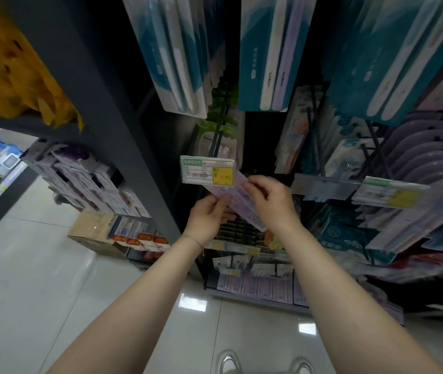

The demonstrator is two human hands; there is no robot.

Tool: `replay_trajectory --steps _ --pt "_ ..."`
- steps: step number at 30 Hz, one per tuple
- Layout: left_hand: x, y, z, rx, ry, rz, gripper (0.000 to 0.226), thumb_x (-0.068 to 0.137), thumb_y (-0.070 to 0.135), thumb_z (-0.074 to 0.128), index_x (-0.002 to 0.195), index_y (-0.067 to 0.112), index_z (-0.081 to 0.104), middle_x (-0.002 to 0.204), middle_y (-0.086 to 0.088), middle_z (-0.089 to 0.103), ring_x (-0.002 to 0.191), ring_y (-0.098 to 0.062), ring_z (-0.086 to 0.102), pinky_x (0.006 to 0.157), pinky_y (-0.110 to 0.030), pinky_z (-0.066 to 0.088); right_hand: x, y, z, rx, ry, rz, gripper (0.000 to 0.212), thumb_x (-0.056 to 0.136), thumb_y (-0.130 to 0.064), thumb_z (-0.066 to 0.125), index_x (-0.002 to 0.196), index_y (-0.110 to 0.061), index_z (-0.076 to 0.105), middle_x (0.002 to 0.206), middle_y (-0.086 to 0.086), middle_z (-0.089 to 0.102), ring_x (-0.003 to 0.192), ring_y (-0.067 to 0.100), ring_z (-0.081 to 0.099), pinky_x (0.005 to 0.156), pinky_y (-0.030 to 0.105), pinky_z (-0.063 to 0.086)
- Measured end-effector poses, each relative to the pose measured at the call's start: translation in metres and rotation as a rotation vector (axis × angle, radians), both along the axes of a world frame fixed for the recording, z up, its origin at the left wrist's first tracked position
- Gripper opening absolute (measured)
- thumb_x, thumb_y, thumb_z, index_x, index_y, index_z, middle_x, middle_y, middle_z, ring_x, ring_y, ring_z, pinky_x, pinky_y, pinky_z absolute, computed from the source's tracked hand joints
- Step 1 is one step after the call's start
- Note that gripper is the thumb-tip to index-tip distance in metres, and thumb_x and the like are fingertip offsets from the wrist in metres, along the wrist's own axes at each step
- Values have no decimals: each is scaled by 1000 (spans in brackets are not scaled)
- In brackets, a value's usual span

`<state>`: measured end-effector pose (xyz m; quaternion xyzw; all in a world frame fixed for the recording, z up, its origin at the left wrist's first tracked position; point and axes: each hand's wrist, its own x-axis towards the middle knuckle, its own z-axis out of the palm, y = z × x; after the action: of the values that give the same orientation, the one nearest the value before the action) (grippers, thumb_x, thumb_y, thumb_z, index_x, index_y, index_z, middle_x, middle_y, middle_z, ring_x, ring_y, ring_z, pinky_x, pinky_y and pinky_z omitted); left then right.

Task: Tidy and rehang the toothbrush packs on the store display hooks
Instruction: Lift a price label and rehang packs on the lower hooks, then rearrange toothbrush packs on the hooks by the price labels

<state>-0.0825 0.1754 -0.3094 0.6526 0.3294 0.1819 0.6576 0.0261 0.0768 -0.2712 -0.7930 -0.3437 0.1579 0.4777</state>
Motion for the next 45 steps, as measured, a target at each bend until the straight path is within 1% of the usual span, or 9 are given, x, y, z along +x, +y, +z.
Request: replay_trajectory --steps 5,12,15,19,23,30,34,40,45 --pt "-4 7 9 -29 -41 27 20 102 18 43 99 13 63 89 -6 71 79 -14 71 70 -20 56 -7 11 12 49 -54 -15 18 93 -13 58 102 -6 72 94 16 65 88 26 60 81 38 47" --pt "-2 13 24 9 -31 18 23 102 17 42 98 10 63 91 -14 71 82 -25 70 72 -25 58 -6 18 21 75 -77 -52 17 95 -17 55 95 -9 70 89 8 67 80 18 59 67 27 45" --pt "1 17 29 83 2 -29 27 102 15 40 90 16 64 87 -11 71 80 -23 70 73 -27 57 -4 15 22 77 -61 -86 18 95 -20 55 92 -9 68 82 3 65 70 11 54 56 10 37" --pt "2 19 32 135 50 -42 28 101 13 40 86 20 62 82 -7 70 75 -22 69 71 -29 57 -3 13 23 67 -36 -101 16 96 -22 54 91 -11 66 75 -4 60 63 0 50 52 7 36" --pt "3 19 35 234 95 -13 30 100 11 41 79 24 59 75 0 67 64 -12 65 58 -17 49 -1 14 20 61 48 -110 16 96 -24 54 91 -13 65 75 -6 60 64 0 51 51 7 36" --pt "-4 28 36 404 208 73 18 100 19 45 91 14 60 81 2 64 68 -10 61 57 -6 45 -8 23 8 36 163 -92 17 97 -22 51 96 -12 65 86 3 66 76 12 59 63 22 44" --pt "-4 35 32 447 296 149 20 97 21 49 89 11 63 91 -8 69 84 -20 64 77 -25 48 -12 31 1 23 255 -100 15 97 -22 50 97 -18 64 92 6 68 84 19 63 75 30 50" --pt "-7 28 32 428 347 139 15 96 24 52 95 11 59 80 -5 62 74 -16 58 73 -25 43 -13 12 -5 -103 198 -43 30 96 -22 52 125 -15 55 109 1 61 96 13 53 81 24 43" --pt "-5 14 26 440 390 -53 16 95 22 54 110 15 53 93 1 57 89 -15 54 78 -24 41 -7 -12 -12 -239 72 -10 27 96 -25 51 121 -16 57 120 5 59 104 20 56 83 26 45"
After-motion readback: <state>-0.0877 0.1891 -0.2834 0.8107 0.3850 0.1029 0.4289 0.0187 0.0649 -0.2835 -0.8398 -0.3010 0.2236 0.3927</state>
